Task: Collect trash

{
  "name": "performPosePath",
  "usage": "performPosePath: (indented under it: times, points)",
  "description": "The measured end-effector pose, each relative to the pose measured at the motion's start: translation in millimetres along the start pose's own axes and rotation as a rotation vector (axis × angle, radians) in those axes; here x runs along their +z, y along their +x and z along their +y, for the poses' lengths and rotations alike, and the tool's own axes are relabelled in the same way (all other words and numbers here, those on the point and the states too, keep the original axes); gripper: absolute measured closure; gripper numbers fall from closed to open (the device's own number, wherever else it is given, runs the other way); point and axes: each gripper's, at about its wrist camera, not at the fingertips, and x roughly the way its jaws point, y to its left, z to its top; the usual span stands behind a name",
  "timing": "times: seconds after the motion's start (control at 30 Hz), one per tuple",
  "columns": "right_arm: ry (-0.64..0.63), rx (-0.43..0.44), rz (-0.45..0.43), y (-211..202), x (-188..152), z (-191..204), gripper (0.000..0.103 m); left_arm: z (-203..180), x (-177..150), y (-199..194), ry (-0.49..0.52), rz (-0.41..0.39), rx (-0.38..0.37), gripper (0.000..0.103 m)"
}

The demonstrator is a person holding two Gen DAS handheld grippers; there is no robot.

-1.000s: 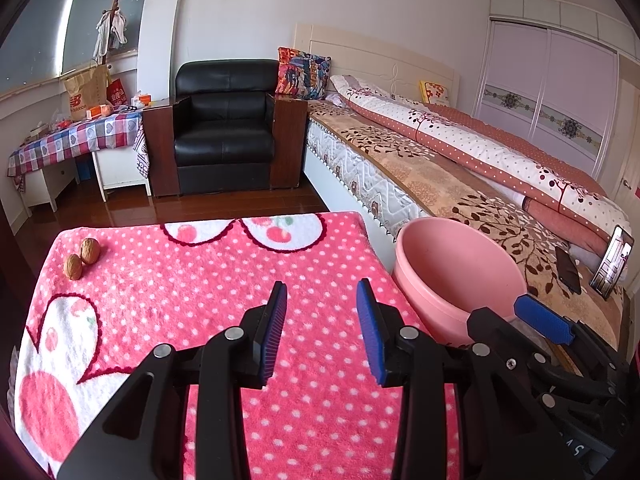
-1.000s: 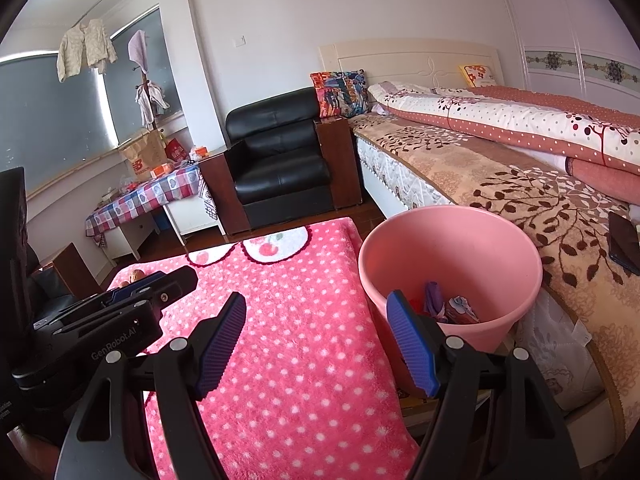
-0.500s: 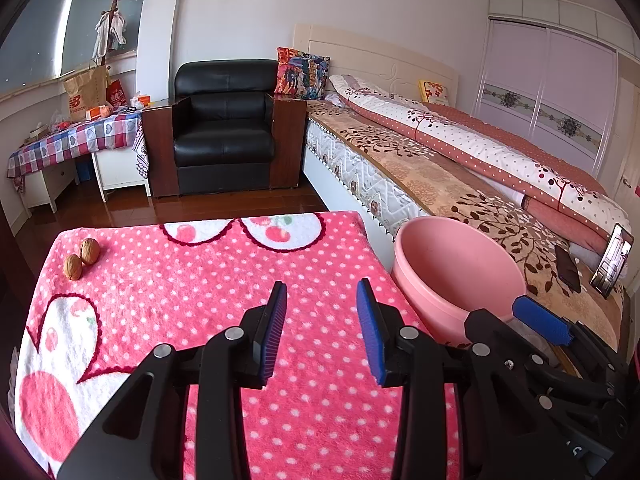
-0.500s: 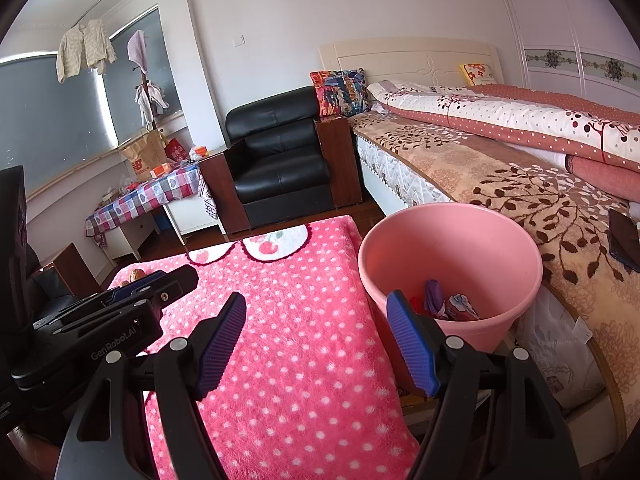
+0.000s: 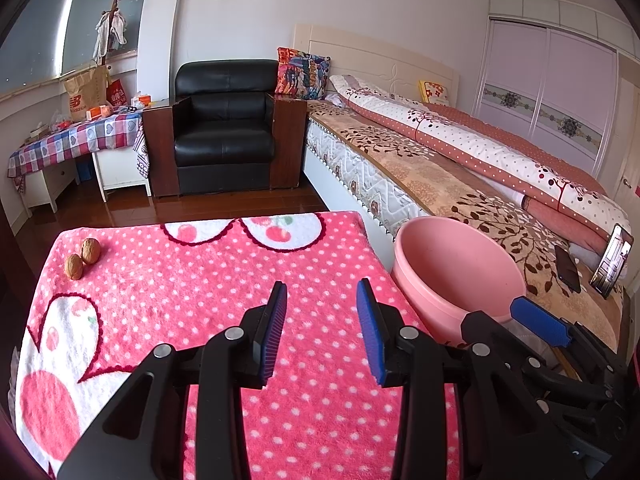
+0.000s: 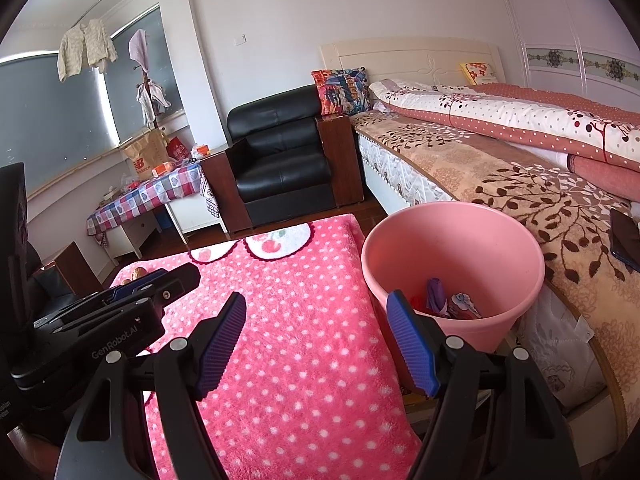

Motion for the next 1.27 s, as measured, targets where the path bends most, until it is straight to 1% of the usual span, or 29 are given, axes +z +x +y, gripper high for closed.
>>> performPosePath:
  times: [0.5,0.97,1.13,1.27]
  points:
    - [0.0,0.0,0.003,0.0,1.0,-0.1,0.031,-0.4,1.1,-0.7,0.001,0.004,-0.001,0.066]
    - [-0.003,-0.001,0.001,-0.1,1.2,0.5,0.031,-0.1,0.9,-2.2,0.003,-0.009,0.004,0.066]
    - [-0.002,-0.001,0.004,-0.2,0.8,1.6,0.031,2.6,0.8,0.8,-0.01,0.012,0.011,0.066]
    - [-0.006,0.001,0.005,-0.6,0.7,2.8,0.031,4.4,1.1,0.2,-0.017,0.01,0.012,0.066]
